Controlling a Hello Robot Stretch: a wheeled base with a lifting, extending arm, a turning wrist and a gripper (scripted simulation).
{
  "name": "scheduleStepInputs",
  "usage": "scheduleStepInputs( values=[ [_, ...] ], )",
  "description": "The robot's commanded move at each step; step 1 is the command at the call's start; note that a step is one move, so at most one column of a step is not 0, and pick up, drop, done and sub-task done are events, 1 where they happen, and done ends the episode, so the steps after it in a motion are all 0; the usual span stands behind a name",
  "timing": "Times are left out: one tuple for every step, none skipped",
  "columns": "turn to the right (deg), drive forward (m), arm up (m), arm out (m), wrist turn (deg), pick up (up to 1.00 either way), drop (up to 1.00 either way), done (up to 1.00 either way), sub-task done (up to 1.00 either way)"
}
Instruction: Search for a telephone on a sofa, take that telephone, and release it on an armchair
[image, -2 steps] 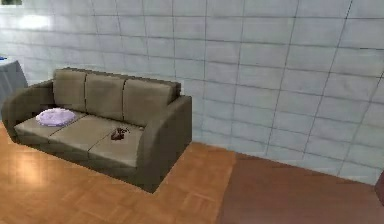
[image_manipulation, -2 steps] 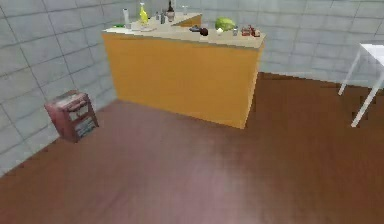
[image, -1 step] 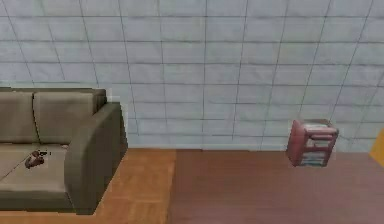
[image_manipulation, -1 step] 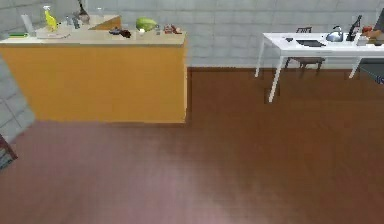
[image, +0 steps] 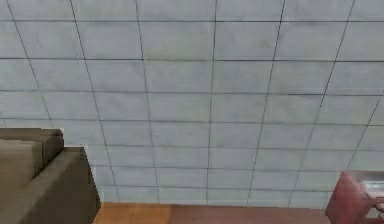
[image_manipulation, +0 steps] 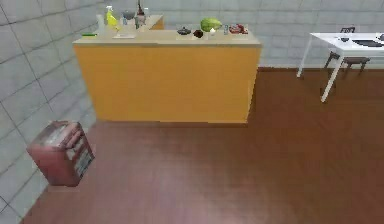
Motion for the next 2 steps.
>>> scheduleStepInputs(
  values=[
    [-45.0,0.00,0.00,0.00,0.0,0.00,0.00,0.00,0.00],
    [-45.0,0.00,0.00,0.00,0.0,0.00,0.00,0.00,0.00]
  ],
)
